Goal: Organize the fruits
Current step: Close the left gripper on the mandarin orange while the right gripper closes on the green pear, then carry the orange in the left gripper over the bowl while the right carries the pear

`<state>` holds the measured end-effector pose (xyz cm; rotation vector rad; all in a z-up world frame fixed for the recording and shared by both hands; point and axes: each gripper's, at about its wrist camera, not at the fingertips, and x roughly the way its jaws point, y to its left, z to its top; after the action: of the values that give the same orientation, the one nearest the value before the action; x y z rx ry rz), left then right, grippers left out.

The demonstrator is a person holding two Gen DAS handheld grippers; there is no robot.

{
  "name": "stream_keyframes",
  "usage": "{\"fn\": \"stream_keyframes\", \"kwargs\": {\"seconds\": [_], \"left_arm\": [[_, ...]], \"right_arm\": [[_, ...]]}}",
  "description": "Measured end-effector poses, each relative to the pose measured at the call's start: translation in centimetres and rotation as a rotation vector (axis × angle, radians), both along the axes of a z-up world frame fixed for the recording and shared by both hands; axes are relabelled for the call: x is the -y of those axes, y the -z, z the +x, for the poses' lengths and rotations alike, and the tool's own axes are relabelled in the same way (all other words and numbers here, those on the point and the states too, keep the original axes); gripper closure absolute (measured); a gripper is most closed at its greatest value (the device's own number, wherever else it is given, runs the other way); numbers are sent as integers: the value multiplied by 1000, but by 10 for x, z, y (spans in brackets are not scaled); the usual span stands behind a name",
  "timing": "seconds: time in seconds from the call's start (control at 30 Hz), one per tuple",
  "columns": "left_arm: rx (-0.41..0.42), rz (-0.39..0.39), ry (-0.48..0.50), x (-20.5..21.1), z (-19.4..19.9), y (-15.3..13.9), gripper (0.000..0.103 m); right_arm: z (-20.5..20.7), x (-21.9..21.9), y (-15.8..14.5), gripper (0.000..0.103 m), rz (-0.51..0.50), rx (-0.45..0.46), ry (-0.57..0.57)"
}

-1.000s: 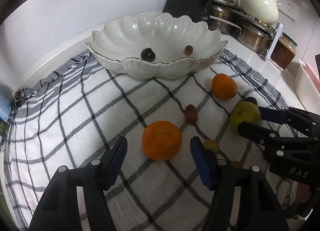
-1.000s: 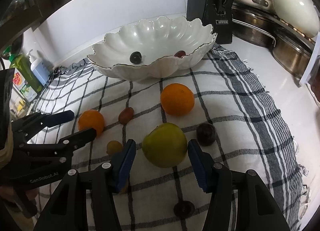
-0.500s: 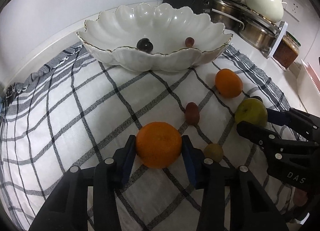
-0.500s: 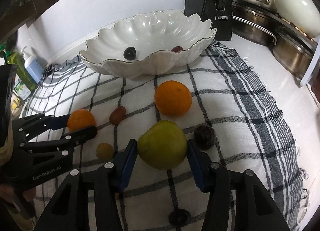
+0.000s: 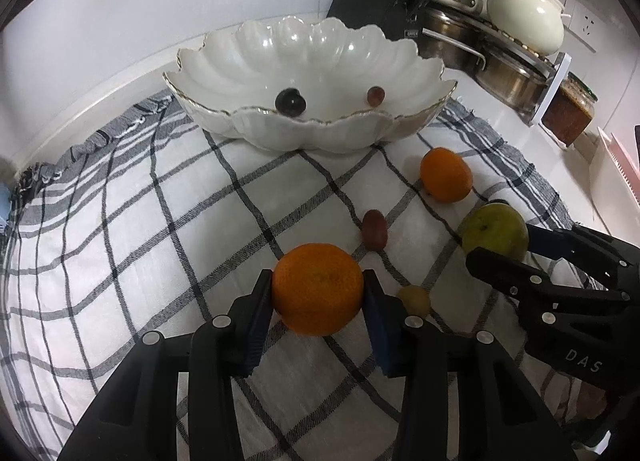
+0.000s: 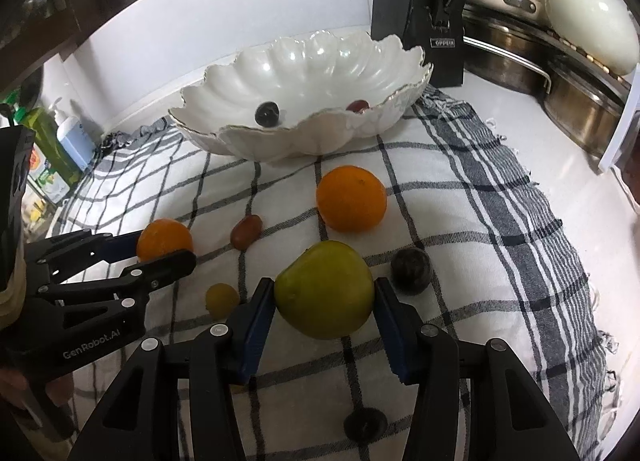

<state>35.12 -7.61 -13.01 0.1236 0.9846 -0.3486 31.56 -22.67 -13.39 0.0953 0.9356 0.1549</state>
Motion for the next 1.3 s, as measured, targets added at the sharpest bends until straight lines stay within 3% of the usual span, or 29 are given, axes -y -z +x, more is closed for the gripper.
{"fn": "stream_keyframes", "kwargs": {"seconds": [0.73,1.3], "left_arm": [[229,-66,-44,-7,-13,-78,61],[407,-84,-52,-8,6,-131,61]], "right_arm": [[-11,1,-75,52,14,248,-14],[11,3,-127,52,8,413,-22]]}}
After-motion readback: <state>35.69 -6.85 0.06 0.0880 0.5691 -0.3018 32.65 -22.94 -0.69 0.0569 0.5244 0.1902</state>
